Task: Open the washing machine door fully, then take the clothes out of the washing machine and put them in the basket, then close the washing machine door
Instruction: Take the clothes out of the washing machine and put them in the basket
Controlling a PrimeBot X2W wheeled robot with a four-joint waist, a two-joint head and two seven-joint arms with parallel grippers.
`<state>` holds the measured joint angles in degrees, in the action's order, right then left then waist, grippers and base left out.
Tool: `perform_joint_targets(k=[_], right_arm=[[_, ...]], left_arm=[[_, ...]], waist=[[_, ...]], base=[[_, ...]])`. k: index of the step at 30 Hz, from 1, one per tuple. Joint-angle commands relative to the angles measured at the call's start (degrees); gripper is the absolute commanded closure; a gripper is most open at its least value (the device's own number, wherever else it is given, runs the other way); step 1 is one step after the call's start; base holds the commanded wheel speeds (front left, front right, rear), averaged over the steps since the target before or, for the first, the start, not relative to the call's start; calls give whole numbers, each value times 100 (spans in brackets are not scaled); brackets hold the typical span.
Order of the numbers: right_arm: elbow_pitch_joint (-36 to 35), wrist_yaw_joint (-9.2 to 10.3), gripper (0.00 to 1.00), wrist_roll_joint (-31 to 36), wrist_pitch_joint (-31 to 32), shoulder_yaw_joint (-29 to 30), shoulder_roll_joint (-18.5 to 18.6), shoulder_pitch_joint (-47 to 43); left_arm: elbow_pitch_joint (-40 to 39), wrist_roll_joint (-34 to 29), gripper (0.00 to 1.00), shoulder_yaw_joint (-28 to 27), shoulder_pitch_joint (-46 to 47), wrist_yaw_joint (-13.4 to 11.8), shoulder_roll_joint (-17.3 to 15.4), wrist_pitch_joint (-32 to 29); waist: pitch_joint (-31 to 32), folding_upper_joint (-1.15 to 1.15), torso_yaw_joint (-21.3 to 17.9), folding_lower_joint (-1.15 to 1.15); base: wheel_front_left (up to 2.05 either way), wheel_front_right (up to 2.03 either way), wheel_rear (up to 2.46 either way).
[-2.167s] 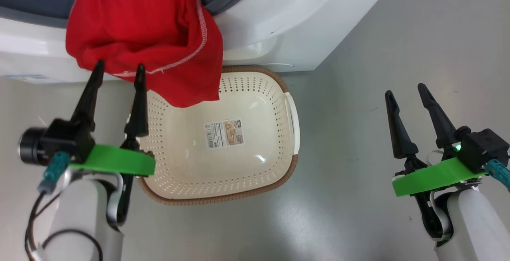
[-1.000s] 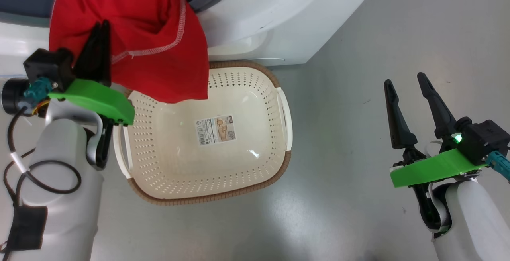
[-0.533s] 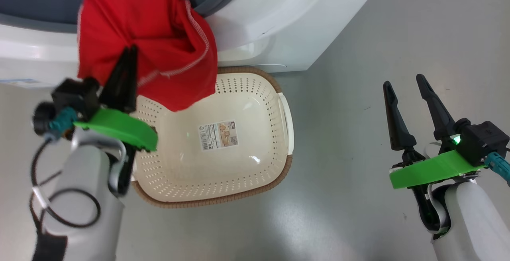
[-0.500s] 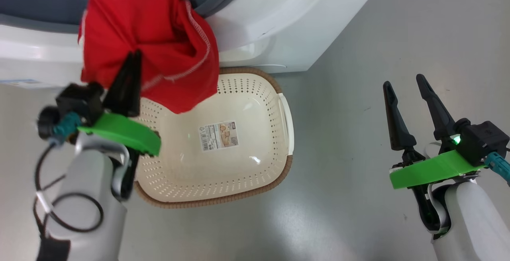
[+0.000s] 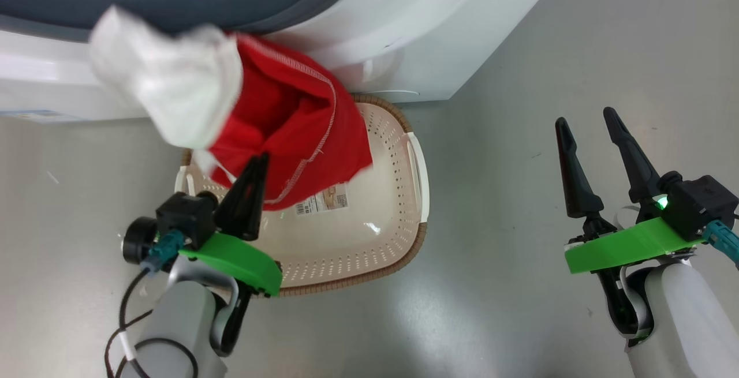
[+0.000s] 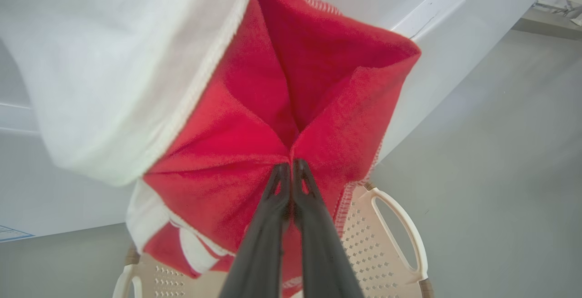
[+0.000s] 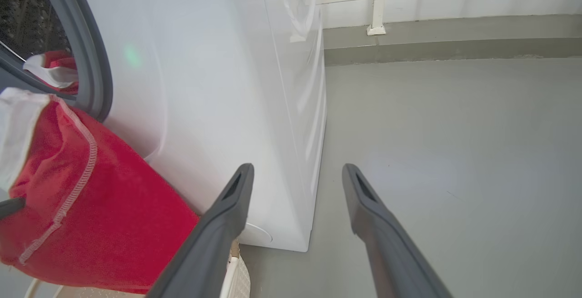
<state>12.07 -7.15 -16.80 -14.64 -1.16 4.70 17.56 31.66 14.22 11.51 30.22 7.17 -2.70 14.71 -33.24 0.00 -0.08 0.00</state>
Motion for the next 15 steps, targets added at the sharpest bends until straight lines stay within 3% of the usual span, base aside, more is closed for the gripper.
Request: perform_joint_targets(k=[1, 15], right_arm=[[-130, -34, 0, 21, -36, -146, -2, -123], [-185, -34, 0, -4, -36, -142, -29, 27]], left_arm=[[-24, 27, 100, -69, -169, 32, -88, 29], [1323, 278, 100, 335, 314, 32, -32, 29]], waist=[[-29, 0, -21, 0], [-387, 0, -182, 0]], base=[[0, 0, 0], [0, 0, 0]])
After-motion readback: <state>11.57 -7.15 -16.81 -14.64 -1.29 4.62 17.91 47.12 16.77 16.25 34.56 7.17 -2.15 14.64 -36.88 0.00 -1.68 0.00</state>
